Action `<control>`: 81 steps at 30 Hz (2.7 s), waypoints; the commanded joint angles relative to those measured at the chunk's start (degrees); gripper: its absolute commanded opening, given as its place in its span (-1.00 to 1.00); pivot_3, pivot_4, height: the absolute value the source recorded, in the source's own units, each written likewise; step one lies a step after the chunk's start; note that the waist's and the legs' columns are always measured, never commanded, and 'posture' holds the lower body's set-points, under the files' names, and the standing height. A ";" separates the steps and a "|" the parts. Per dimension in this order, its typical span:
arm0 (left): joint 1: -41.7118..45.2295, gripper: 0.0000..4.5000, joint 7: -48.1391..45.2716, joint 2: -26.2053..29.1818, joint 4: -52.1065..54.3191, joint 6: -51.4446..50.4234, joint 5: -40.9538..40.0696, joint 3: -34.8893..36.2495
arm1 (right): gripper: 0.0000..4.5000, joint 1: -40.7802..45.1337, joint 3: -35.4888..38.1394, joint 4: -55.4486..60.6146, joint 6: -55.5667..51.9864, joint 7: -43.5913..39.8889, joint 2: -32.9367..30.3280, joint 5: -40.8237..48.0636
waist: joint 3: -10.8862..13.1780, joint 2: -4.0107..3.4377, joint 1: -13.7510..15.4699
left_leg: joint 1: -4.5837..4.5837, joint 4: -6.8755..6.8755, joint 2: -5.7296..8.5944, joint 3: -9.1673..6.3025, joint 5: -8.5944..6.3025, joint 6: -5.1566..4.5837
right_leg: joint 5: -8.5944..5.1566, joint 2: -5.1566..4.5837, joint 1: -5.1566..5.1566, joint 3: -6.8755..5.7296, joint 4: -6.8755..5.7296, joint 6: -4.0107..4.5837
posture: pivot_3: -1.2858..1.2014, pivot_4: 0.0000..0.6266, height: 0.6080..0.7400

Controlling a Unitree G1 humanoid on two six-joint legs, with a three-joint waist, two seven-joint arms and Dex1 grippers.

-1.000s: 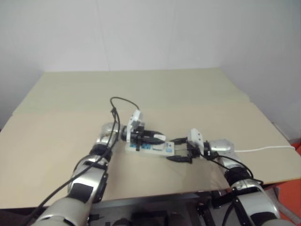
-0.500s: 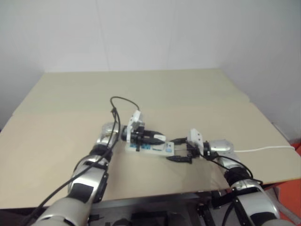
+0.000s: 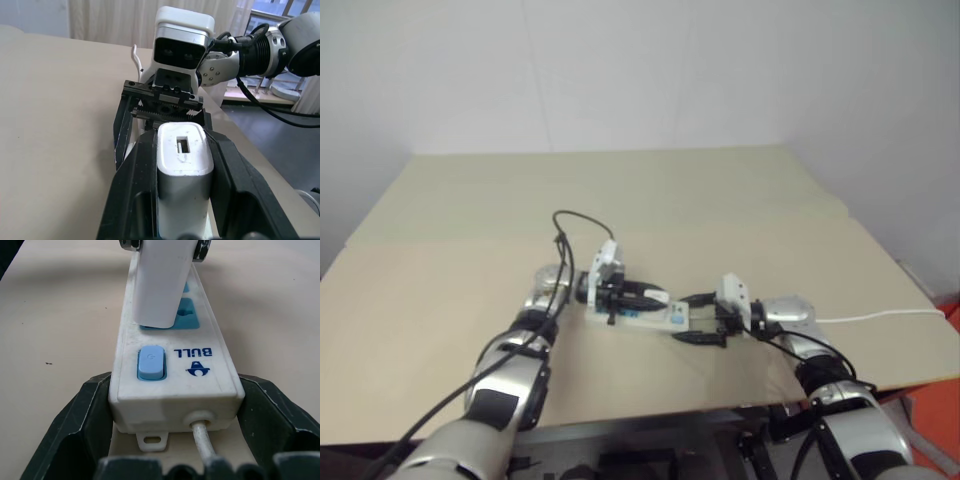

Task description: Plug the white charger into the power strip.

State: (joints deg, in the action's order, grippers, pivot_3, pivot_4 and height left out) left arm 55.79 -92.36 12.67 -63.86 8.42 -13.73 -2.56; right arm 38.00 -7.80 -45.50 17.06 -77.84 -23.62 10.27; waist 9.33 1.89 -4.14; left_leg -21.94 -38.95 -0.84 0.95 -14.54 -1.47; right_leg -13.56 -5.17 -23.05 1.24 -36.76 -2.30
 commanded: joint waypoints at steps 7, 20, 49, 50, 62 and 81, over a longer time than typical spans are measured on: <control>-4.06 -0.55 -0.14 1.70 1.12 2.81 -2.84 0.32 | 0.52 -2.28 -1.94 -1.23 -0.25 0.91 0.82 -2.92 | 0.00 0.00 -0.09 | 0.03 0.02 -0.04 0.01 0.00 0.00 | 0.00 0.02 -0.01 0.02 -0.01 0.00 | 0.03 -0.52 1.00; -4.05 -0.55 -0.14 2.08 -2.18 12.38 0.69 -2.33 | 0.52 -2.97 -1.88 -0.31 0.16 1.18 0.86 -2.83 | -0.46 0.03 -0.01 | 0.17 0.09 -0.03 0.12 -0.01 0.00 | 0.00 0.02 0.04 0.13 0.01 0.00 | 0.03 -0.52 1.00; -3.63 0.20 1.56 1.74 -6.88 14.21 3.54 -0.45 | 0.52 -4.28 -2.62 1.44 -0.69 3.19 0.75 -3.16 | -1.02 0.03 0.22 | 0.82 0.26 -0.12 0.14 -0.23 -0.14 | -0.02 0.12 0.76 0.14 0.42 -0.01 | 0.03 -0.52 1.00; -3.57 0.33 1.40 1.57 -6.74 14.23 3.24 0.30 | 0.52 -4.24 -2.61 1.39 -0.72 3.20 0.76 -3.16 | -1.02 0.02 0.24 | 0.81 0.26 -0.11 0.13 -0.23 -0.14 | -0.02 0.10 0.77 0.14 0.44 0.00 | 0.03 -0.52 1.00; -4.22 0.97 -0.14 3.94 -1.30 13.99 -0.25 -4.42 | 0.52 -3.75 -2.75 0.85 -0.64 3.29 0.96 -3.39 | -1.01 0.03 0.15 | 0.79 0.26 -0.10 0.15 -0.25 -0.13 | -0.01 0.09 0.77 0.15 0.49 0.00 | 0.03 -0.52 1.00; -15.09 1.00 -0.14 34.29 25.80 5.62 -23.58 -8.39 | 0.99 -6.05 2.51 10.51 -0.48 1.42 -6.26 0.34 | -0.73 -0.10 0.90 | -0.11 0.20 -0.13 0.09 -0.27 -0.10 | 0.00 -0.06 -0.11 0.13 0.44 0.03 | 0.03 -0.52 1.00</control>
State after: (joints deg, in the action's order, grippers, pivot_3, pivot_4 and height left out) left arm 42.30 -92.25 43.88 -41.66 14.77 -34.56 -12.54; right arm 32.84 -7.93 -38.30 16.40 -75.34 -27.06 9.34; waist 8.60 1.79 -3.24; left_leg -22.25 -38.78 -0.95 1.04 -14.81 -1.57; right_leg -13.56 -5.24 -23.35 1.37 -36.37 -2.27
